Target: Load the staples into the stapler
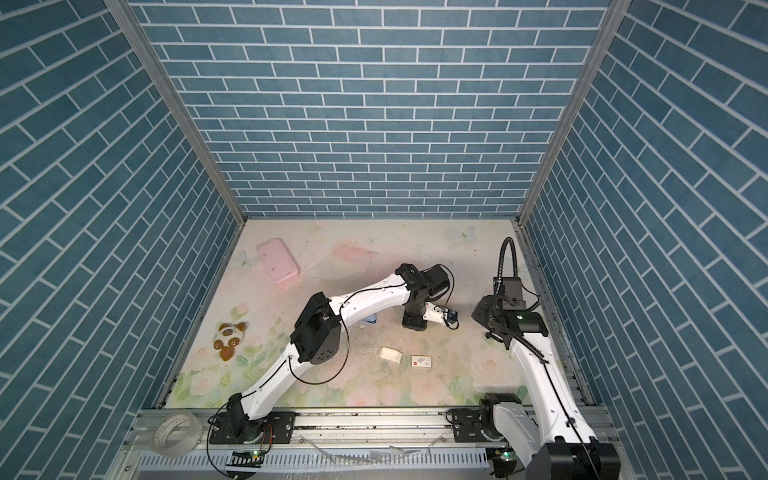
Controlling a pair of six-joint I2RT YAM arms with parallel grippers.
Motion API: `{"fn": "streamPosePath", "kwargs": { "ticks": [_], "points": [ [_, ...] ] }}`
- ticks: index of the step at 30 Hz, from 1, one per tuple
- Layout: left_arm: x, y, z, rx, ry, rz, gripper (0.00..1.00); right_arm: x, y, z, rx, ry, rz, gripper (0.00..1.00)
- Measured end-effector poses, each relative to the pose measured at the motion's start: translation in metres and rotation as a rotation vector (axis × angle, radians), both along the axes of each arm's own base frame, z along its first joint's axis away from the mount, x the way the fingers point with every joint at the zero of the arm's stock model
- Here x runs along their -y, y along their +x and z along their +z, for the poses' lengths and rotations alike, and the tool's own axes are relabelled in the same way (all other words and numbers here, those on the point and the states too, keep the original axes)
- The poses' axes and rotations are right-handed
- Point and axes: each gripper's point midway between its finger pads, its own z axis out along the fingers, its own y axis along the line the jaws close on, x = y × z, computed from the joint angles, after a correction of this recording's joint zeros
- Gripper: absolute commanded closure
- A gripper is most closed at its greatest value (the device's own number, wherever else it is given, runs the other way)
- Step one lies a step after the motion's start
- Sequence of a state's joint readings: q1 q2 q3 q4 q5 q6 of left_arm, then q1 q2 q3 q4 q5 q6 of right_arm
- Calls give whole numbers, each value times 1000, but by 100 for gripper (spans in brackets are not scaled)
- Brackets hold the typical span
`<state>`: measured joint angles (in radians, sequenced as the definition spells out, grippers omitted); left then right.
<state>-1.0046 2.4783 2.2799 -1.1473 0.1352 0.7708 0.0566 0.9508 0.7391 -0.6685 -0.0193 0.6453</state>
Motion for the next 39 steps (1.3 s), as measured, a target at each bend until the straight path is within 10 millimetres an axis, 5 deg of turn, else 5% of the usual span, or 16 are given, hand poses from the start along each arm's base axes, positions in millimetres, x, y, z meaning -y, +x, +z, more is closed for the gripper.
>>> {"fn": "streamPosePath", "kwargs": {
  "ticks": [8, 14, 20, 28, 29, 30, 31, 39],
  "points": [
    [-2, -1, 16, 1, -29, 8, 39, 0, 0, 0, 3, -11, 19, 78],
    [-12, -5, 34, -7, -56, 26, 29, -5, 6, 4, 33, -9, 69, 64],
    [-39, -4, 74, -28, -142, 123, 0, -16, 26, 9, 134, 2, 150, 52],
    [-128, 47, 135, 27, -329, 436, 1, 1, 63, 19, 260, -115, 158, 42],
    [-141, 52, 136, 36, -339, 477, 0, 5, 67, 17, 261, -132, 156, 41],
    [-156, 57, 136, 44, -350, 525, 0, 9, 72, 14, 262, -152, 155, 19],
    [-170, 63, 135, 53, -364, 574, 0, 12, 77, 12, 271, -170, 152, 9],
    [-274, 96, 116, 116, -446, 941, 0, 47, 91, -9, 362, -308, 94, 3]
  ]
}}
